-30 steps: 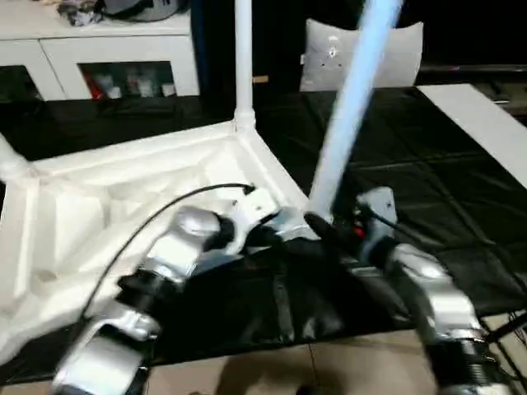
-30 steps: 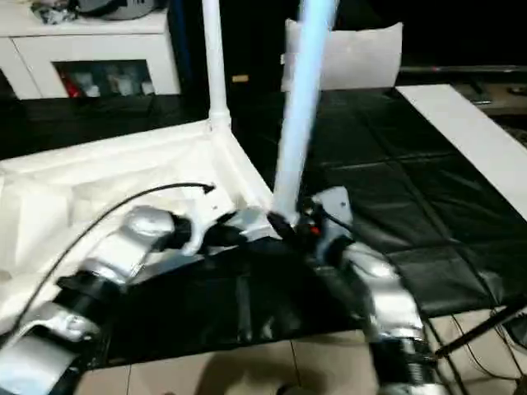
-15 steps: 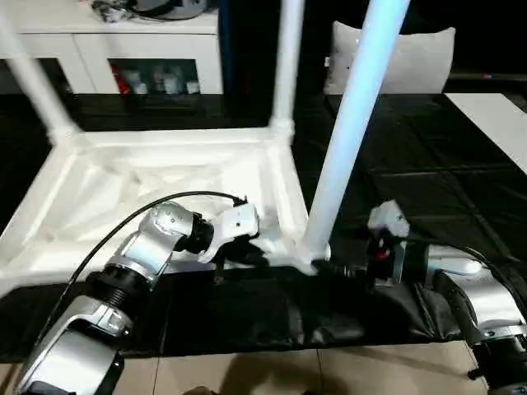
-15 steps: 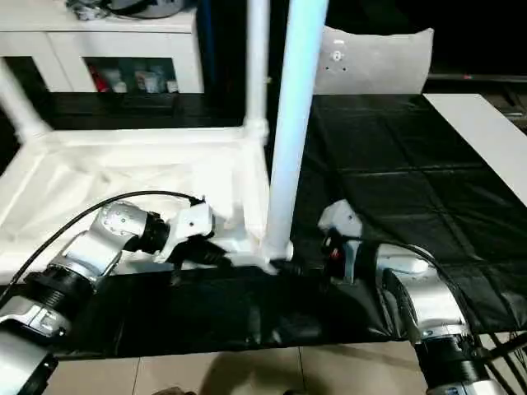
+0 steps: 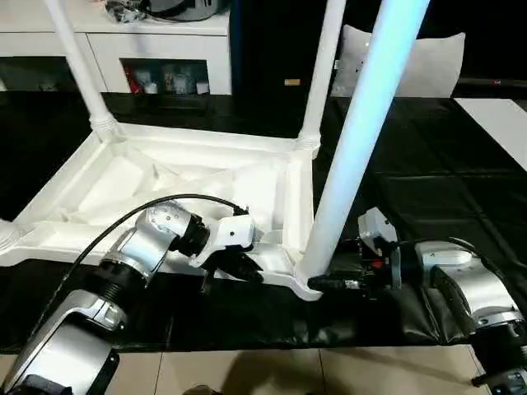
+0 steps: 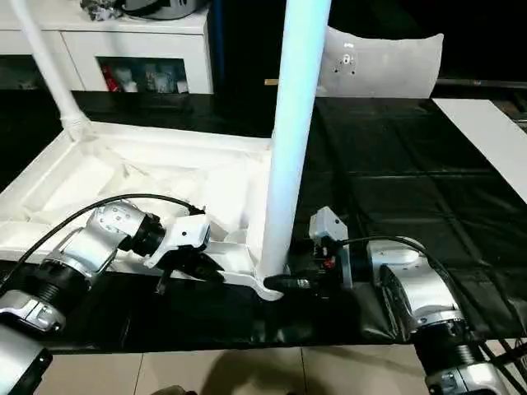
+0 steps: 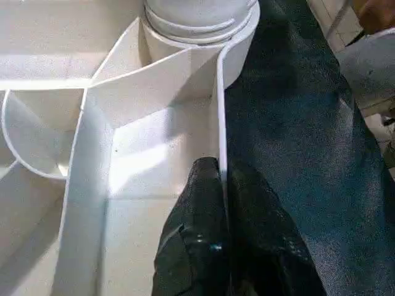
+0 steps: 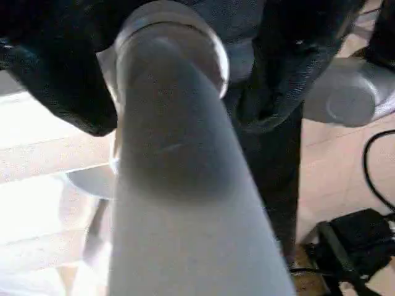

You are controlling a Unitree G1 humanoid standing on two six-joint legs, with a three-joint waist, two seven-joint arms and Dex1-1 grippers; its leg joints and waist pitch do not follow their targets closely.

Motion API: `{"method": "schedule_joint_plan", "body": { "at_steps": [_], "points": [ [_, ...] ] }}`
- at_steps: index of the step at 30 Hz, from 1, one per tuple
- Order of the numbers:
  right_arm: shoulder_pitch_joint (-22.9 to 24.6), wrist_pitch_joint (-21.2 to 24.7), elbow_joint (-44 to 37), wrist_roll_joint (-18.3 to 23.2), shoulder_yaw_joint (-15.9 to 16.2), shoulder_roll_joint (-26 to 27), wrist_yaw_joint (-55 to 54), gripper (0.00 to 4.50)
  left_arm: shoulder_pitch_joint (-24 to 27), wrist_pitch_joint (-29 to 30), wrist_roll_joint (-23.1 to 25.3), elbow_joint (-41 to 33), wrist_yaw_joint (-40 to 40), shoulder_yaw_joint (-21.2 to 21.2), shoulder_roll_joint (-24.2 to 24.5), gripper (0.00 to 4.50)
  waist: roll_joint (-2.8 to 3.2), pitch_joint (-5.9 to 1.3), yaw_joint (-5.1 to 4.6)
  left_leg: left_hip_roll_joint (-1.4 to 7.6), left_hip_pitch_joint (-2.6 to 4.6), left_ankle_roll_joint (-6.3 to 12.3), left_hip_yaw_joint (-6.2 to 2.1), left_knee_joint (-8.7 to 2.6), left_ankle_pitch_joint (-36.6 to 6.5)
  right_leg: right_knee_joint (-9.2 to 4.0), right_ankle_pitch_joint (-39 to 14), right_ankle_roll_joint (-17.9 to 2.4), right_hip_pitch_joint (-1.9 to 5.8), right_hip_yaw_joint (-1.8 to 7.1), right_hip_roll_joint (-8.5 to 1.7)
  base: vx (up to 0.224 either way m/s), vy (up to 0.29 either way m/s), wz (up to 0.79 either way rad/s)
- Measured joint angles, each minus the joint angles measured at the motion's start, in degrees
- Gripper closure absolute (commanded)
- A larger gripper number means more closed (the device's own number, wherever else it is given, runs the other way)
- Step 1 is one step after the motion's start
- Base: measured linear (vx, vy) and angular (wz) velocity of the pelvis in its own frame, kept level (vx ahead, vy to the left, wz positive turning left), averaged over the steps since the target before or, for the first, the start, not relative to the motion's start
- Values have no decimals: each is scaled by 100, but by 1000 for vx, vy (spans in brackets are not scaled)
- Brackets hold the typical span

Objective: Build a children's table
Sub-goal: Rotate leg to tighten

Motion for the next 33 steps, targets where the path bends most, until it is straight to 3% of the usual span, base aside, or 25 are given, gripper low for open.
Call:
{"method": "schedule_joint_plan", "body": {
  "at_steps": [12,17,22,25,28,31,33],
  "points": [
    [-150,241,33,98,100,-35,360,236,-46,-95,-7,66,-284,-61,7,450,0,0,107,26,8,-1,49,5,0,10,2,-4,-2,1,-3,0,0,0],
    [12,304,-145,172,74,-61,342,243,-42,-41,-22,55,-333,-88,-4,450,0,-1,118,31,13,0,69,6,0,10,1,-3,2,5,-8,0,0,0],
    [327,714,-558,225,-119,141,-303,246,29,641,-6,-185,-55,-21,-75,450,2,-2,91,32,55,-1,91,6,0,27,-13,21,17,25,-9,0,0,0],
    [473,906,-742,133,-305,412,-1062,246,138,1191,50,-357,405,139,-171,450,-1,-1,0,31,94,-2,93,6,0,30,-25,38,36,28,-8,0,0,0],
    [475,1023,-733,-66,-609,916,-2150,247,189,1835,93,-467,1049,380,-418,450,3,-1,-226,30,97,-2,77,14,0,3,-29,44,34,-9,-17,0,0,0],
    [377,1067,-649,-365,-820,1401,-3244,249,255,2522,99,-646,1801,600,-795,450,19,6,-461,32,85,-4,-15,25,-2,-107,-30,45,75,-146,-36,0,0,0],
    [235,1119,-506,-515,-924,1690,-3893,251,258,2839,102,-657,2301,728,-1057,450,82,42,-615,57,95,-17,-108,19,-13,-249,-31,44,180,-331,-52,0,0,0]
  ]
}}
